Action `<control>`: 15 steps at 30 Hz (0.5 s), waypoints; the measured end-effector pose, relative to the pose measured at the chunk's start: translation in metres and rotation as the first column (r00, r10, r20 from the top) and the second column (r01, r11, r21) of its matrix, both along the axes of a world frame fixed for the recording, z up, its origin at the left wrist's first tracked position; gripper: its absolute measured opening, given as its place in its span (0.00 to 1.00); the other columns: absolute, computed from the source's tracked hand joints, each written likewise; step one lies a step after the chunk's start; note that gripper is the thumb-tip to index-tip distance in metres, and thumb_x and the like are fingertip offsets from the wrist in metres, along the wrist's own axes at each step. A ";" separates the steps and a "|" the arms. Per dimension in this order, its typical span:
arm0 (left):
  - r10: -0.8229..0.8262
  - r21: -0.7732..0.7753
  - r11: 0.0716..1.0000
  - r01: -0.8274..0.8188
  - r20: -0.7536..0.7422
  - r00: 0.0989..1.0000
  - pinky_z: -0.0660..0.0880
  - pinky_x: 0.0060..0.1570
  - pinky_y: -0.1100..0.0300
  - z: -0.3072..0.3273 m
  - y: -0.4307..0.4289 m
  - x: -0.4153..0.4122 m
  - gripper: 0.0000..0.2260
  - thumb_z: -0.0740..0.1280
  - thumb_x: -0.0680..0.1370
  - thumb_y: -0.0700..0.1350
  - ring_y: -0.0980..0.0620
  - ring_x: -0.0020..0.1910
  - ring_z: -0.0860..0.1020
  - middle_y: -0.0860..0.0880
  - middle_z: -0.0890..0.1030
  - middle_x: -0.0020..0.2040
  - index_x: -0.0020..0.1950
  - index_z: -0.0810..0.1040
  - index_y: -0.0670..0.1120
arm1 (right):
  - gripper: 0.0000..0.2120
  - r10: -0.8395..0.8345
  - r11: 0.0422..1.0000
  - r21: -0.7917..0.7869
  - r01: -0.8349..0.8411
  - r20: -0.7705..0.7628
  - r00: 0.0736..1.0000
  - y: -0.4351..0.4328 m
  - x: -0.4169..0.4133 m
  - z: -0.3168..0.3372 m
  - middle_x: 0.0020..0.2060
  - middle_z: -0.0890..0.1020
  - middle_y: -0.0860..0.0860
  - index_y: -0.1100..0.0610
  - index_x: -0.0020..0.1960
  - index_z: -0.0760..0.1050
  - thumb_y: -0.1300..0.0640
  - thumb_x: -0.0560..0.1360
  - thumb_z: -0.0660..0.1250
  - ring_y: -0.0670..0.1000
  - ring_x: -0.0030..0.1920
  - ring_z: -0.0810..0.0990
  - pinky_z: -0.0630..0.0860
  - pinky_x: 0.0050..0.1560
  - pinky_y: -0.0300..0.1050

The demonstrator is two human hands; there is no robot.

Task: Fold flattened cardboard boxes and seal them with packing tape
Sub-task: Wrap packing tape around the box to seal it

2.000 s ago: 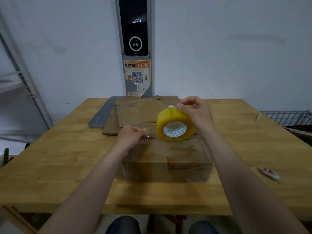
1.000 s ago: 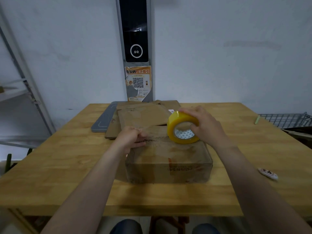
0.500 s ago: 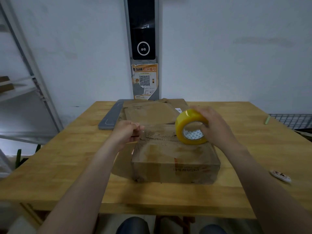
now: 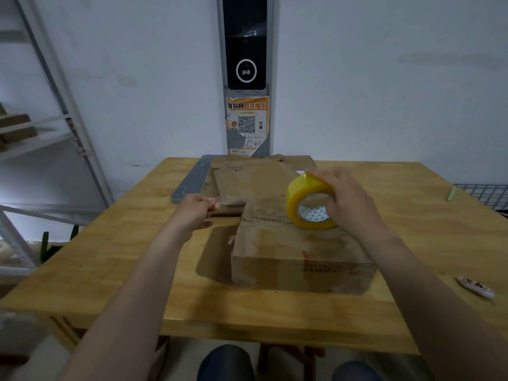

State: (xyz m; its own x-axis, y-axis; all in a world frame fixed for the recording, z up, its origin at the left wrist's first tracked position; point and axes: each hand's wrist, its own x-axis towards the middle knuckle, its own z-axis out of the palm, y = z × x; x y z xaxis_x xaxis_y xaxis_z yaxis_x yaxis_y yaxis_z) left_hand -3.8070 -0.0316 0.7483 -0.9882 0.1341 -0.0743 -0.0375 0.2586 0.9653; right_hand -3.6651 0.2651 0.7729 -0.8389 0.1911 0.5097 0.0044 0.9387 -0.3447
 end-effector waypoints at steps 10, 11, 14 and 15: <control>-0.105 0.064 0.994 0.091 0.250 0.963 0.79 0.47 0.53 -0.028 -0.026 -0.004 0.11 0.63 0.85 0.43 0.54 0.35 0.72 0.50 0.79 0.39 0.46 0.81 0.43 | 0.34 -0.051 0.993 0.110 0.035 0.144 0.988 -0.023 -0.011 0.015 0.67 0.68 0.51 0.31 0.74 0.63 0.64 0.79 0.62 0.58 0.65 0.67 0.75 0.48 0.56; -0.121 0.070 0.992 0.106 0.268 0.956 0.79 0.48 0.53 -0.031 -0.026 -0.005 0.12 0.62 0.85 0.43 0.54 0.34 0.72 0.50 0.78 0.39 0.45 0.80 0.43 | 0.35 -0.054 0.992 0.119 0.036 0.144 0.988 -0.023 -0.011 0.015 0.67 0.68 0.51 0.30 0.74 0.63 0.65 0.79 0.62 0.57 0.64 0.67 0.75 0.46 0.54; -0.116 0.065 0.993 0.102 0.298 0.947 0.79 0.51 0.52 -0.042 -0.021 -0.008 0.12 0.63 0.85 0.43 0.53 0.37 0.73 0.48 0.78 0.40 0.45 0.82 0.43 | 0.36 -0.067 0.986 0.160 0.042 0.156 0.985 -0.024 -0.011 0.013 0.66 0.68 0.51 0.29 0.74 0.61 0.66 0.79 0.60 0.57 0.63 0.68 0.71 0.42 0.51; -0.101 0.051 0.995 0.089 0.301 0.948 0.78 0.50 0.51 -0.046 -0.019 -0.009 0.11 0.64 0.84 0.43 0.52 0.39 0.74 0.47 0.77 0.40 0.46 0.83 0.43 | 0.36 -0.072 0.984 0.171 0.044 0.162 0.984 -0.024 -0.011 0.013 0.66 0.68 0.50 0.29 0.74 0.60 0.65 0.79 0.60 0.57 0.64 0.68 0.71 0.42 0.51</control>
